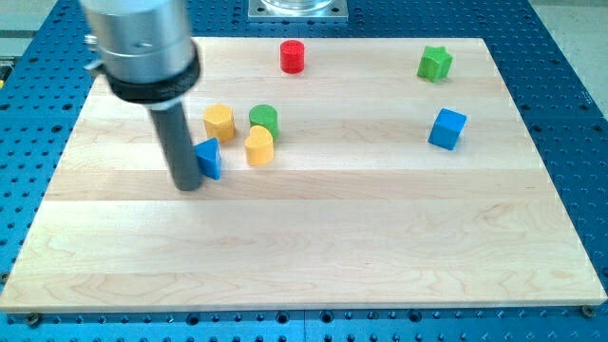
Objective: Push the blue block below the red star
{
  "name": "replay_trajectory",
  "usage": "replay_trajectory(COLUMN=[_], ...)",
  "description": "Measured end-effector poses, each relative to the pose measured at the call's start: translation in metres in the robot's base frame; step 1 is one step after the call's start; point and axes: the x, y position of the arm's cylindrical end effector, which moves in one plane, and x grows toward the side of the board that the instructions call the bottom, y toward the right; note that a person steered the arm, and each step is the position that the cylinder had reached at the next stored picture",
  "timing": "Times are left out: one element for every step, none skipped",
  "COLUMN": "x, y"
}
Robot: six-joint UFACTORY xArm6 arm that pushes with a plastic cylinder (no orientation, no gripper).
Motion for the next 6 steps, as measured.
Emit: replay_trajectory(x=[0.020,-0.003,-0.046,-0.039,-0.064,-0.067], y=[0.062,0.070,0.001,-0.053,-0.047,-0.047])
